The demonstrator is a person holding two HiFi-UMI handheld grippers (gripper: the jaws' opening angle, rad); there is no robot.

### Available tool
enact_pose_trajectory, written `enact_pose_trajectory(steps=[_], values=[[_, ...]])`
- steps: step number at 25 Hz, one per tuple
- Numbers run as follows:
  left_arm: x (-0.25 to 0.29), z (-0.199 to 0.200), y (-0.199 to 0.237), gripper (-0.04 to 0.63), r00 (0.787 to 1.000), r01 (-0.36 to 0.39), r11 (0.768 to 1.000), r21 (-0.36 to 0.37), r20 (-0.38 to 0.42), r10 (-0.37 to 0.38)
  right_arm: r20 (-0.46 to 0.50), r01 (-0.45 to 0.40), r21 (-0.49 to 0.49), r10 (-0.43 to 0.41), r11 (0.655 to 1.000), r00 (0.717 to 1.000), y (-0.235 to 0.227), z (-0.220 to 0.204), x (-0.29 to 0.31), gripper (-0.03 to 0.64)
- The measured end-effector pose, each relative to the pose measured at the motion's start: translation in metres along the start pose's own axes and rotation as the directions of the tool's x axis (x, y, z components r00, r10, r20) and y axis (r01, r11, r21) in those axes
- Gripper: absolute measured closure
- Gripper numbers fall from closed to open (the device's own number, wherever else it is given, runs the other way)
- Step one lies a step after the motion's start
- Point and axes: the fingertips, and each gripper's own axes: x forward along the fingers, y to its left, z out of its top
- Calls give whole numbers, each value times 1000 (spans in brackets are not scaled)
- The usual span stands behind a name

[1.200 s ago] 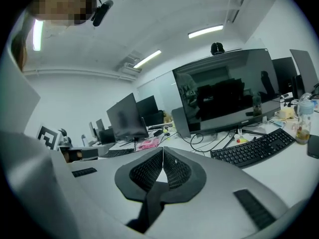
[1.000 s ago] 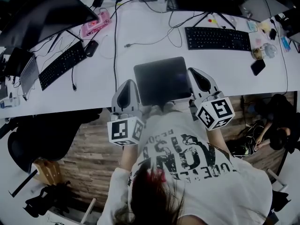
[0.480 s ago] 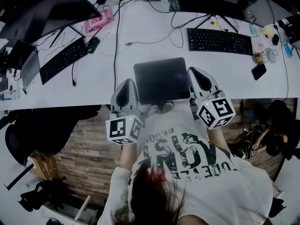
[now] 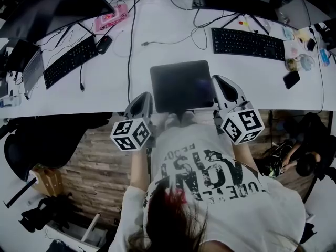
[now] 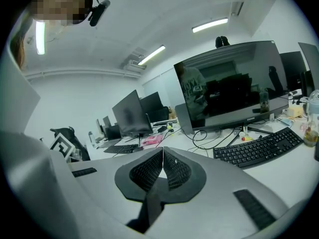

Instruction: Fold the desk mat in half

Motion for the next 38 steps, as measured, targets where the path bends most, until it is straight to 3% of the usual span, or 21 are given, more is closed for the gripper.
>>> enact_pose_trajectory(steps=[6,7,9,16,23,26,30,38], values=[[2,-59,13,590,986,23,994,-104,-164,-40,-16,-13,6,13,1000,1000,10,-8,2,615],[2,-67,14,579,982,21,994,-110,-186,-41,-18,-14,6,14,1000,1000,11,-9,2,615],[2,-80,17,485,972,20,991,-129,-228,-49,-20,-13,9,13,1000,1000,14,-11,2,615],[10,-124,30,457,937,15,974,-228,-337,-93,-26,4,26,-3,1000,1000,24,-18,-1,615],[17,-147,40,453,912,-15,961,-278,-398,-100,-31,29,37,-28,999,999,23,-24,-7,615],[17,-147,39,453,909,-2,951,-310,-396,-127,-28,44,42,-43,998,999,20,-24,-8,615],[14,-157,33,446,887,18,938,-346,-428,-175,-29,55,50,-53,997,998,19,-26,-9,615],[20,-170,27,445,856,40,936,-350,-471,-212,-33,73,56,-71,996,997,20,-28,-12,615]])
